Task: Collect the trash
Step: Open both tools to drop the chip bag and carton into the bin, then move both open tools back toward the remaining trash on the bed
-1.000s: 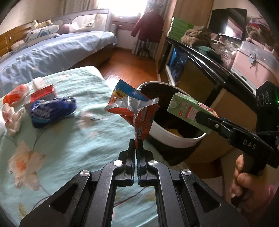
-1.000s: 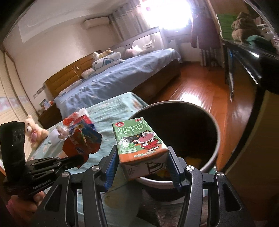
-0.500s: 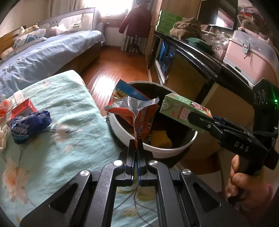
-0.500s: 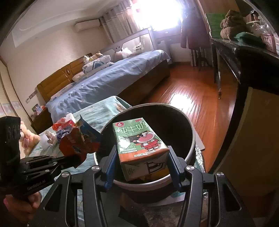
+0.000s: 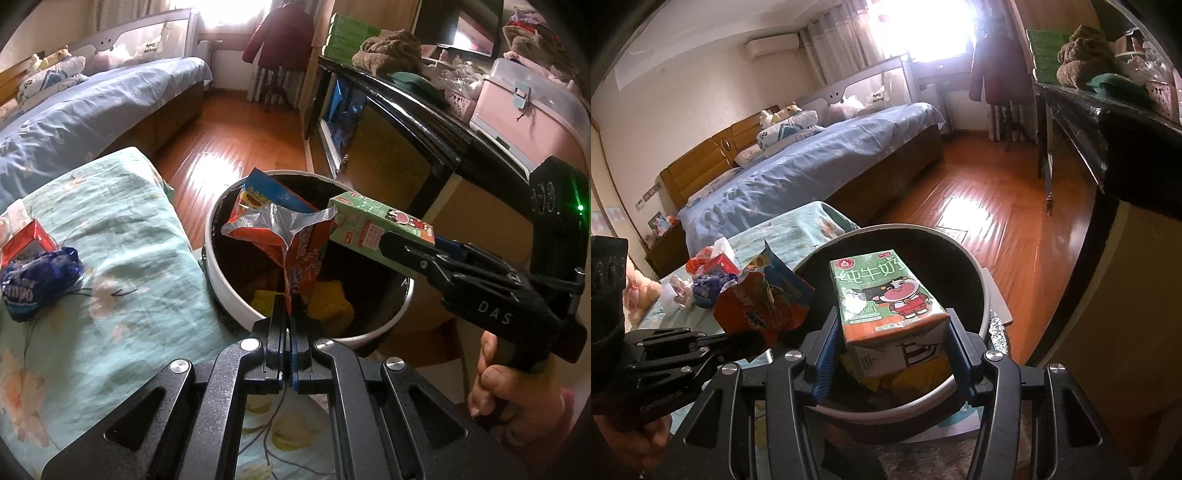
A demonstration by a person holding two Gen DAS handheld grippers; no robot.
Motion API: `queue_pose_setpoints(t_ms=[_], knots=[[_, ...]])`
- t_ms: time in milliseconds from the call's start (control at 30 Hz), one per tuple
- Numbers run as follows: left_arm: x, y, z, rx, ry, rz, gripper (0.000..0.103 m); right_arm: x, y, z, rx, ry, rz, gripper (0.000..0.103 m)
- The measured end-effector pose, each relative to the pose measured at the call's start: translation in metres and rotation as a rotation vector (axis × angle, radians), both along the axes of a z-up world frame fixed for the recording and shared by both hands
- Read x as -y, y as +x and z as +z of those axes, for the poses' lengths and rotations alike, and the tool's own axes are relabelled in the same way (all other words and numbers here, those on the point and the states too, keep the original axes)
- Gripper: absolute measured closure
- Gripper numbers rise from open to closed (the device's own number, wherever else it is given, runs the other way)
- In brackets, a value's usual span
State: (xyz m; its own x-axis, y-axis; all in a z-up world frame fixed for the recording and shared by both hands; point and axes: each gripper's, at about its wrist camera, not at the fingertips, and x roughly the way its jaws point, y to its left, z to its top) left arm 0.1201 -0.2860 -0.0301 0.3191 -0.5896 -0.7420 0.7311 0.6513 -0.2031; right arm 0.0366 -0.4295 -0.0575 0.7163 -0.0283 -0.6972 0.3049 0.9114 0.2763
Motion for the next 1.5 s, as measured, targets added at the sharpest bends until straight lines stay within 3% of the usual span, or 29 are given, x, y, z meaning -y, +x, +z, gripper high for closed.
queue_pose_setpoints(t_ms=[367, 467, 567, 600, 633, 833, 1100, 1500], knots=[[0.006, 0.005, -0.003, 0.003, 0.013, -0.005, 0.102, 0.005, 0.007, -0.005, -0.029, -0.013, -0.004, 0.049], [0.007, 0.007, -0.003, -0.009, 0.015, 0.005, 0.095, 0.005, 0.008, -0.004, -0.03, -0.012, -0.007, 0.048], [0.001, 0.008, -0.002, -0.007, 0.003, 0.026, 0.072, 0.008, 0.007, -0.003, -0.019, 0.005, -0.023, 0.048], [-0.002, 0.007, -0.002, -0.002, -0.003, 0.038, 0.056, 0.009, 0.006, -0.002, -0.016, 0.009, -0.027, 0.045], [-0.007, 0.007, -0.001, 0.006, -0.011, 0.055, 0.051, 0.01, 0.005, -0.002, -0.013, 0.011, -0.033, 0.039], [-0.039, 0.007, -0.003, 0.001, -0.035, 0.134, 0.044, 0.004, 0.003, 0.0, 0.003, 0.026, -0.039, 0.023], [-0.099, 0.012, -0.012, -0.008, -0.048, 0.295, 0.036, -0.036, 0.017, 0.01, 0.035, 0.055, 0.044, 0.013], [-0.183, 0.022, -0.021, -0.001, -0.041, 0.496, 0.034, -0.12, 0.055, 0.01, 0.038, 0.088, 0.254, 0.011]])
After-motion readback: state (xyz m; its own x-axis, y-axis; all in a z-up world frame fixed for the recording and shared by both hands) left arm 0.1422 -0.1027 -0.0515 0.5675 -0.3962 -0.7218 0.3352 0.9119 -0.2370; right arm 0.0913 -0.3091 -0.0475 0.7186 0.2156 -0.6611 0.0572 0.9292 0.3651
